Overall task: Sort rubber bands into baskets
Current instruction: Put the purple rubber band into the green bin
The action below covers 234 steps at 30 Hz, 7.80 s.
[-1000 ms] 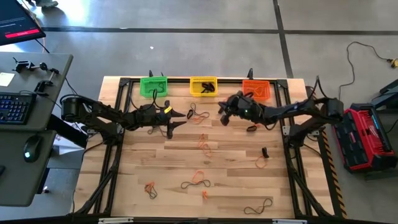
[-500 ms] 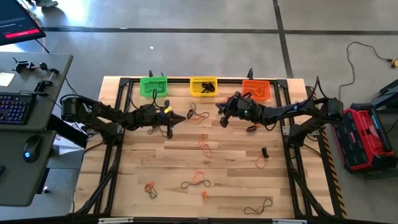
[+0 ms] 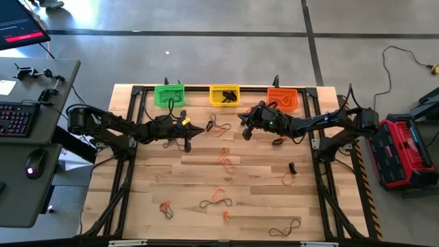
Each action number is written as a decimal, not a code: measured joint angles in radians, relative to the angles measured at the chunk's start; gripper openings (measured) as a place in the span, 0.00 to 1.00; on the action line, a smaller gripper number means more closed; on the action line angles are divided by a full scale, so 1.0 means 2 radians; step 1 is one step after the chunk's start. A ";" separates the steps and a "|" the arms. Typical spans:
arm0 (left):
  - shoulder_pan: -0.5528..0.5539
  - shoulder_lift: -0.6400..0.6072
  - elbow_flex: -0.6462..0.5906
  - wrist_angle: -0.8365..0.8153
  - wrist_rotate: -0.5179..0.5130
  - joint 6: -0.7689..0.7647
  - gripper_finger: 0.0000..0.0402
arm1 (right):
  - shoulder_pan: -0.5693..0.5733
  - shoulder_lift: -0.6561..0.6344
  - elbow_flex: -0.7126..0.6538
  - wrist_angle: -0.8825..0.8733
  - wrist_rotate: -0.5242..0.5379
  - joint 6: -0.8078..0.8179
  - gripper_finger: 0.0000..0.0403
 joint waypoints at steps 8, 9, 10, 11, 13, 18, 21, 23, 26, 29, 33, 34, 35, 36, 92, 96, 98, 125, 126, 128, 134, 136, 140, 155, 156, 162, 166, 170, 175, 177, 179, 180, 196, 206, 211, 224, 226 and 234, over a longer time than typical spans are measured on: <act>0.022 -0.051 0.055 -0.171 0.000 0.005 0.00 | 0.003 0.000 0.000 -0.011 0.000 0.000 0.00; 0.025 -0.060 0.067 -0.203 0.000 0.011 0.00 | 0.005 0.000 0.000 -0.011 0.000 -0.001 0.00; 0.028 -0.071 0.079 -0.236 0.000 0.016 0.00 | 0.008 0.000 0.000 -0.011 0.000 -0.003 0.00; 0.031 -0.080 0.089 -0.263 0.001 0.020 0.00 | 0.010 0.000 0.000 -0.011 0.000 -0.003 0.00; 0.038 -0.098 0.111 -0.317 0.000 0.028 0.00 | 0.014 0.000 0.000 -0.011 0.000 -0.004 0.00; 0.058 -0.136 0.152 -0.442 0.000 0.048 0.00 | 0.022 0.000 0.000 -0.011 0.000 -0.004 0.00; 0.071 -0.151 0.171 -0.494 -0.014 0.049 0.00 | 0.027 0.000 0.000 -0.011 0.000 -0.004 0.00; 0.082 -0.157 0.181 -0.526 -0.026 0.049 0.00 | 0.028 0.000 0.000 -0.011 0.000 -0.004 0.00; 0.102 -0.159 0.195 -0.568 -0.036 0.049 0.00 | 0.030 0.000 0.000 -0.011 0.000 -0.004 0.00; 0.125 -0.158 0.204 -0.599 -0.039 0.049 0.00 | 0.030 0.000 0.000 -0.011 0.000 -0.001 0.00; 0.158 -0.158 0.205 -0.622 -0.046 0.021 0.00 | 0.030 0.000 0.000 -0.011 0.000 0.000 0.00; 0.166 -0.158 0.205 -0.627 -0.047 0.014 0.00 | 0.030 0.000 0.000 -0.011 0.000 0.000 0.00; 0.175 -0.158 0.205 -0.631 -0.048 0.007 0.00 | 0.030 0.000 0.000 -0.011 0.000 0.000 0.00; 0.183 -0.158 0.205 -0.635 -0.049 0.004 0.00 | 0.029 0.000 0.000 -0.011 0.000 0.000 0.00; -0.039 0.042 0.205 -0.694 -0.054 0.075 0.28 | 0.029 0.000 0.000 -0.012 0.001 0.000 0.00; -0.039 0.057 0.208 -0.692 -0.047 0.076 0.26 | 0.029 0.000 0.000 -0.013 0.001 -0.001 0.00; -0.039 0.059 0.207 -0.692 -0.041 0.082 0.23 | 0.029 0.000 0.000 -0.014 0.001 -0.002 0.00; -0.051 -0.007 0.290 -0.749 -0.095 0.047 0.00 | 0.029 0.000 0.000 -0.014 0.001 0.000 0.00; -0.047 -0.015 0.293 -0.754 -0.094 0.044 0.00 | 0.029 0.000 0.000 -0.014 0.001 0.000 0.00; -0.039 -0.033 0.299 -0.756 -0.094 0.039 0.00 | 0.029 0.000 0.000 -0.014 0.001 0.000 0.00; -0.008 -0.082 0.303 -0.760 -0.124 0.027 0.00 | 0.029 0.000 0.000 -0.014 0.001 -0.003 0.00; 0.004 -0.096 0.303 -0.760 -0.145 0.020 0.00 | 0.029 0.000 0.000 -0.014 0.001 -0.004 0.00; 0.027 -0.119 0.303 -0.757 -0.182 0.002 0.00 | 0.029 0.000 0.000 -0.014 0.001 -0.004 0.00; 0.157 -0.133 0.306 -0.687 -0.186 0.022 0.00 | 0.029 0.000 0.000 -0.014 0.001 -0.004 0.00; 0.168 -0.133 0.311 -0.692 -0.185 0.024 0.00 | 0.029 0.000 0.000 -0.014 0.001 -0.004 0.00; 0.219 -0.109 0.368 -0.732 -0.164 0.043 0.00 | 0.029 0.000 0.000 -0.012 0.001 -0.004 0.00; 0.249 -0.073 0.413 -0.767 -0.153 0.050 0.00 | 0.029 0.000 0.000 -0.012 0.001 -0.004 0.00; 0.271 -0.034 0.443 -0.795 -0.142 0.058 0.00 | 0.029 0.000 0.000 -0.010 0.001 -0.004 0.00; 0.290 0.005 0.450 -0.807 -0.140 0.058 0.00 | 0.029 0.000 0.000 -0.009 0.001 -0.006 0.00; 0.296 0.019 0.450 -0.816 -0.140 0.058 0.00 | 0.029 0.000 0.000 -0.009 0.001 -0.013 0.00; 0.303 0.032 0.450 -0.827 -0.140 0.058 0.00 | 0.029 0.000 0.000 -0.009 0.001 -0.017 0.00; 0.306 0.037 0.450 -0.829 -0.140 0.058 0.00 | 0.029 0.000 0.000 -0.009 0.001 -0.017 0.00; 0.346 0.109 0.432 -0.834 -0.084 0.057 0.00 | 0.029 0.000 0.000 -0.008 0.001 -0.017 0.00; 0.352 0.155 0.432 -0.831 -0.067 0.045 0.00 | 0.029 0.000 0.000 -0.009 0.001 -0.017 0.00; 0.358 0.162 0.432 -0.828 -0.066 0.045 0.00 | 0.029 0.000 0.000 -0.009 0.001 -0.017 0.00; 0.358 0.163 0.432 -0.823 -0.066 0.053 0.00 | 0.029 0.000 0.000 -0.009 0.001 -0.017 0.00; 0.358 0.163 0.432 -0.820 -0.066 0.053 0.00 | 0.029 0.001 0.000 -0.009 0.001 -0.017 0.00; 0.367 0.163 0.432 -0.818 -0.065 0.059 0.00 | 0.029 0.000 0.000 -0.009 0.001 -0.017 0.00</act>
